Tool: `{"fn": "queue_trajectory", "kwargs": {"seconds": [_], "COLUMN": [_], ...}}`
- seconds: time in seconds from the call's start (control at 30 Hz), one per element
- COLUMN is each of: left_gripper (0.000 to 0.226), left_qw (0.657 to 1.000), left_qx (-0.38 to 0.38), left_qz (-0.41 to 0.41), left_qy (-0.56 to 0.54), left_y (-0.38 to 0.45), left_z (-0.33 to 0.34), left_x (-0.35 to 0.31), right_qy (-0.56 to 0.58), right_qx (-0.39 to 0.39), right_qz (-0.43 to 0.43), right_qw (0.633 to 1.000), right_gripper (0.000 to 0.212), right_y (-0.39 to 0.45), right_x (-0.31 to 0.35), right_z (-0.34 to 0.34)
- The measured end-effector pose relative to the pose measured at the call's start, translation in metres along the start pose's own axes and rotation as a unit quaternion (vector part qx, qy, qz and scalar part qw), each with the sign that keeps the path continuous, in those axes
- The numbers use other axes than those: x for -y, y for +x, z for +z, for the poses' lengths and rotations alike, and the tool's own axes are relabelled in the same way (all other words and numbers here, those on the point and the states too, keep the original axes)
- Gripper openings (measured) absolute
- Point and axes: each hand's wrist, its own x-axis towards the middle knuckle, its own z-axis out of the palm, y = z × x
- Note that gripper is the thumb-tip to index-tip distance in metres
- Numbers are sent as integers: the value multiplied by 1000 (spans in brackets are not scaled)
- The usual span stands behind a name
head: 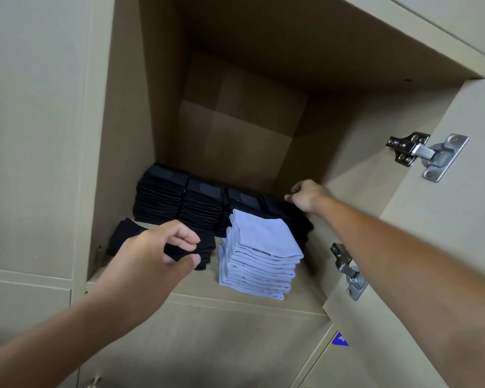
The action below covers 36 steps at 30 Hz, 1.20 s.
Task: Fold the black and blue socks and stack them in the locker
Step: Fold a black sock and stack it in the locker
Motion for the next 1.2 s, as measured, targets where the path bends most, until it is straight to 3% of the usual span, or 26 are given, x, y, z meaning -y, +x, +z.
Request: {"fn": "queue_trajectory", "kwargs": {"seconds": [0.1, 0.27, 0.43, 0.73, 1.07, 1.2], "left_gripper": [16, 16, 15, 15, 11, 11], "left_qw": [1000, 1000, 1000, 998, 996, 994], "left_qx": [-1, 5, 6, 11, 0, 13], "left_qz": [-4, -6, -5, -15, -9, -2], "left_qy": [0, 6, 20, 67, 87, 112], "left_y": [0, -2, -4, -9, -29, -41], "left_z": [0, 0, -4, -24, -53, -62], "left_x": [-1, 1, 3, 0, -6, -9], "right_qy": [-1, -39, -61, -33, 95, 91], "right_qx": [20, 128, 145, 44, -18, -40], "right_qz": [-35, -59, -61, -119, -222, -270], "right_qw": [999, 989, 986, 991, 970, 958], "right_gripper": [34, 33, 37, 20, 11, 14], "right_y": [-3, -9, -13, -35, -147, -195], "right_x": [5, 6, 7, 20, 66, 76], "right_z": [1, 24, 30, 11, 18, 33]}}
